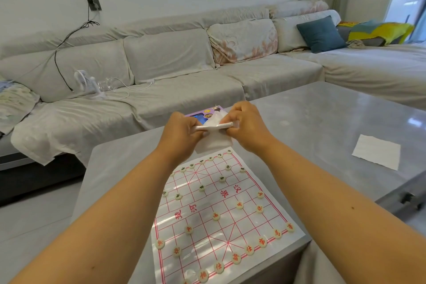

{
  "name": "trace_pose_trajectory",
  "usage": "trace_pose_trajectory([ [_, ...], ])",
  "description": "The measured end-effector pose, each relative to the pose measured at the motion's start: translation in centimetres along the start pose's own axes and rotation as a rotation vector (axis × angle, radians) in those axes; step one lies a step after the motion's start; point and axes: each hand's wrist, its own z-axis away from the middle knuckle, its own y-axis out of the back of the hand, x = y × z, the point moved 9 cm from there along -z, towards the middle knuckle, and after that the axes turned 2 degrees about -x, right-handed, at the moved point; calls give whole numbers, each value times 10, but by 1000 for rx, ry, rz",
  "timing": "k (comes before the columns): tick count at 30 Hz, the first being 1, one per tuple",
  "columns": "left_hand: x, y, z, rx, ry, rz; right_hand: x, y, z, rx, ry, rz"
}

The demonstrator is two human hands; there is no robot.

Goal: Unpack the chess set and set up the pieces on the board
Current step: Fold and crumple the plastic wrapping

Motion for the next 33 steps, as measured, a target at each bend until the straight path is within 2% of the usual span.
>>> trace_pose_trajectory([
  [2,-1,-1,-3,-18,19,91,3,-3,-1,-52,-12,-108],
  [4,-2,-11,-1,-112,102,357,9,-5,2,-102,-75,-275],
  [6,-2,-22,4,-194,178,532,16,-2,4,-69,-126,-349],
  [9,-3,-38,7,-259,200,574,28,3,5,-10,-145,-353],
  [14,-7,-57,2,-209,323,727,56,5,10,20,-226,-444],
  [19,5,-94,-4,-150,455,918,102,10,17,80,-384,-609],
  [22,23,-134,-8,-216,523,1028,139,28,29,151,-475,-600],
  [30,75,-236,-26,-284,598,1052,240,86,74,213,-670,-433],
  [33,96,-270,-27,-337,604,1032,276,106,89,200,-725,-278],
])
